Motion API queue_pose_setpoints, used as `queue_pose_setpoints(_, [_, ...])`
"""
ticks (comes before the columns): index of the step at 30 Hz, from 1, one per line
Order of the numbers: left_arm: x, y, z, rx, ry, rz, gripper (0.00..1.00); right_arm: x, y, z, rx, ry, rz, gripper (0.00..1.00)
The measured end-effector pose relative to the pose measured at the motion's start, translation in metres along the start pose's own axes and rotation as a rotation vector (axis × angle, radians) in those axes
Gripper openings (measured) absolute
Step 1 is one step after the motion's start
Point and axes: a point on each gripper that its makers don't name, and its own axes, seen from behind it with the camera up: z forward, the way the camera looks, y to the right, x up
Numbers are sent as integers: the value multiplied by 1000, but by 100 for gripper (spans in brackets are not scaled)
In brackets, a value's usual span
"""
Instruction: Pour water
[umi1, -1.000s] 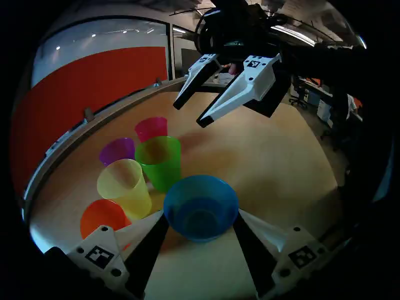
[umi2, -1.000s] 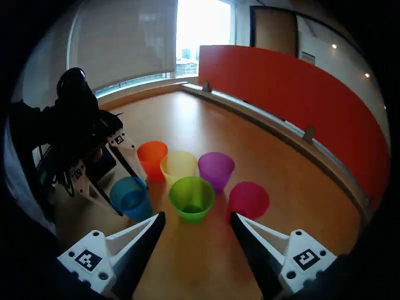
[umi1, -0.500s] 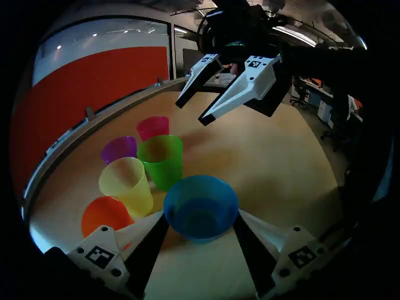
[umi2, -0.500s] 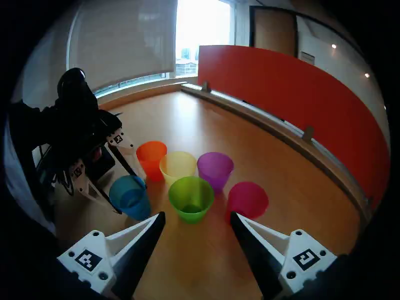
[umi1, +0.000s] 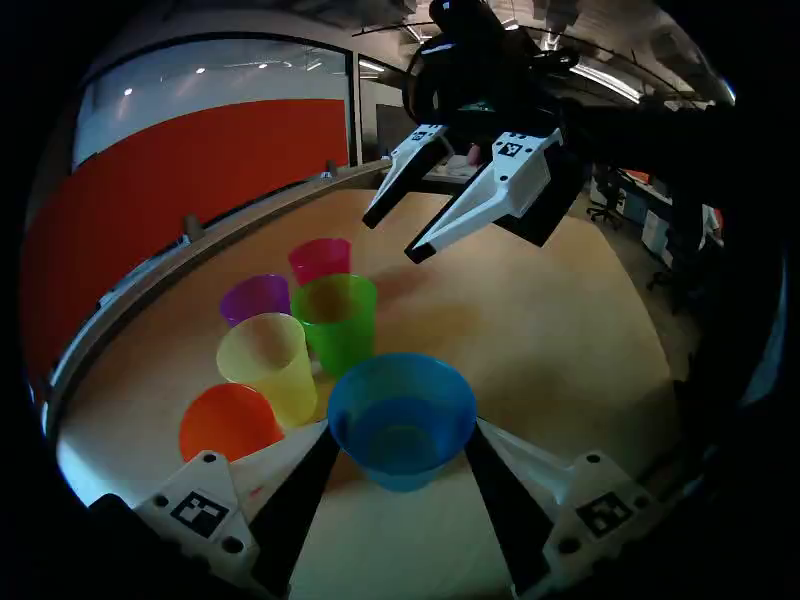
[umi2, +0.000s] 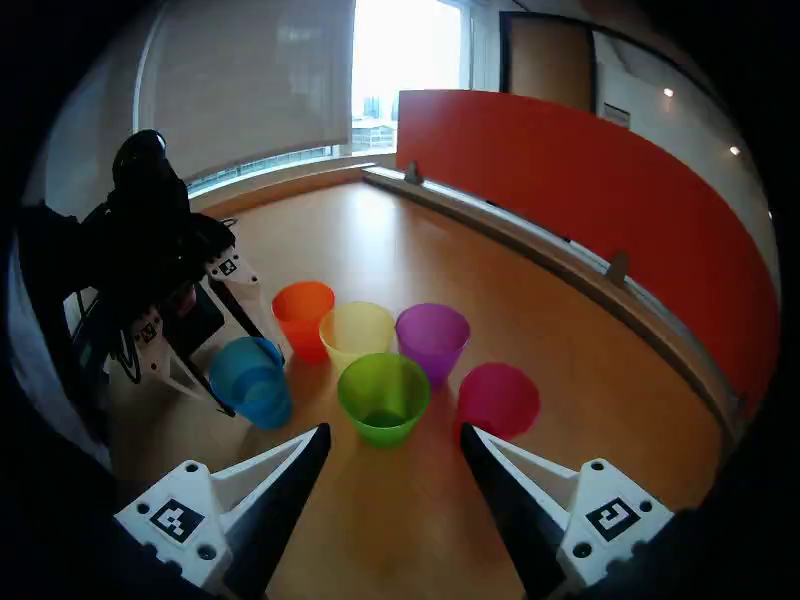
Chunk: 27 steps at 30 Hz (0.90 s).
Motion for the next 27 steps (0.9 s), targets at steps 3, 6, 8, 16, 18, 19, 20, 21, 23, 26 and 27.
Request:
queue_pose_setpoints(3, [1, -3, -5, 12, 8, -13, 84, 0, 0, 2, 2, -2, -2, 100])
queue_pose_setpoints(6, [1, -6, -11, 23, 15, -19, 84, 0, -1, 4, 4, -2, -3, 100])
queue_pose_setpoints(8, [1, -7, -15, 31, 17, -22, 84, 0, -2, 5, 6, -2, -3, 100])
queue_pose_setpoints(16, [3, -14, -29, 63, 35, -41, 84, -1, -6, 11, 17, -5, -7, 100])
queue_pose_setpoints(18, [6, -16, -33, 71, 44, -47, 84, -1, -7, 13, 19, -7, -10, 100])
queue_pose_setpoints(19, [7, -16, -34, 75, 49, -51, 84, -2, -7, 14, 20, -7, -11, 100])
queue_pose_setpoints(20, [8, -17, -36, 79, 54, -54, 84, -2, -7, 15, 20, -7, -12, 100])
queue_pose_setpoints(21, [9, -18, -37, 83, 60, -58, 84, -2, -8, 16, 21, -8, -12, 100])
queue_pose_setpoints(23, [9, -19, -40, 91, 68, -65, 84, -2, -8, 18, 22, -9, -12, 100])
queue_pose_setpoints(26, [10, -21, -45, 104, 79, -72, 84, -3, -8, 20, 25, -11, -12, 100])
queue_pose_setpoints(27, [10, -21, -46, 107, 81, -74, 84, -3, -8, 20, 25, -12, -12, 100])
